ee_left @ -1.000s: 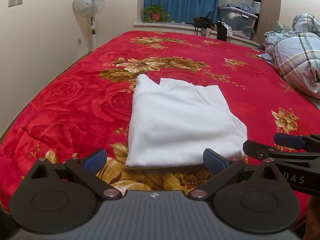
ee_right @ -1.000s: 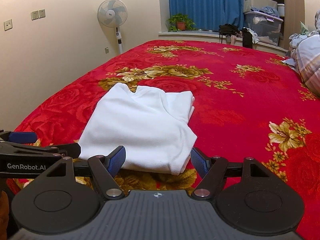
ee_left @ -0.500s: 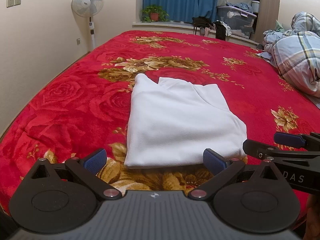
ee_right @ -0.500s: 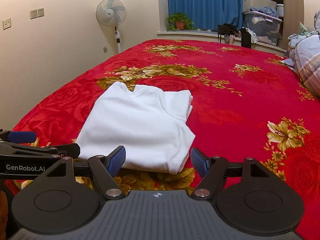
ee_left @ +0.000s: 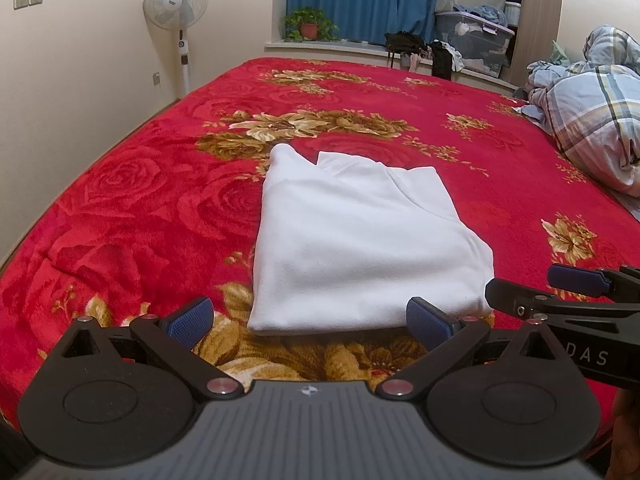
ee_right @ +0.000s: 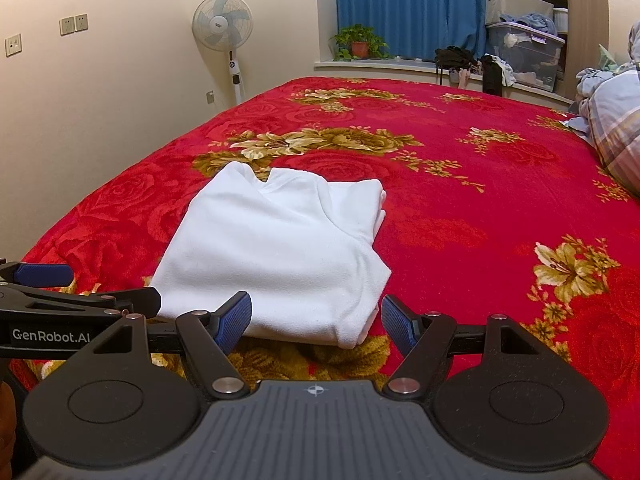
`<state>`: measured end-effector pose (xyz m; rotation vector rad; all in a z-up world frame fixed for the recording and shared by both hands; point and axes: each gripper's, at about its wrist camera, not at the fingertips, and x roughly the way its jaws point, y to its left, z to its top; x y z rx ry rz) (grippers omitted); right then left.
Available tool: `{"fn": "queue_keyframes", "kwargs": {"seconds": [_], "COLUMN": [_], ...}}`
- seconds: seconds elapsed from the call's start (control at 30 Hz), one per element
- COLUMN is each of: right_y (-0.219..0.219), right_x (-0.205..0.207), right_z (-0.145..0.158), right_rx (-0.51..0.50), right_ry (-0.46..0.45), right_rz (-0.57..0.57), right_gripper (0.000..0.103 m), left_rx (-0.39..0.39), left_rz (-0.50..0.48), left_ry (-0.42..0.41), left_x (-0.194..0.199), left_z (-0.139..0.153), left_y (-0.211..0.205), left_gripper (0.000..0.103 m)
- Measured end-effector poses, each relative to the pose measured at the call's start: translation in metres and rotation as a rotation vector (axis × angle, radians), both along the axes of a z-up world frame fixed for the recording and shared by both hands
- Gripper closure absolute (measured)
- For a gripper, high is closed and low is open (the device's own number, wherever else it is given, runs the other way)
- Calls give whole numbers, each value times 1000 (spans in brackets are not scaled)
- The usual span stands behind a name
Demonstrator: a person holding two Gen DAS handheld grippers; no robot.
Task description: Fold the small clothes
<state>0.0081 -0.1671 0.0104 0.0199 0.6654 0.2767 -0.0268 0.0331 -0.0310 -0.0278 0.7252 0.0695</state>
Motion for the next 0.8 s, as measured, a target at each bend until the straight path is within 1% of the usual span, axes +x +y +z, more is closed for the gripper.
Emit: {"fn": "queue_keyframes", "kwargs": {"seconds": [0.8], "right_y": [-1], "right_x": [0], "right_z": [-1], "right_rx": [-3], "right_ry": [1], "right_rz": [5], "right_gripper": [30], "left_rx": [-1], "left_rz": [-3], "left_ry": [2], "left_x": [0], "left_z": [-1], "left_y": [2], "left_gripper": [1]}}
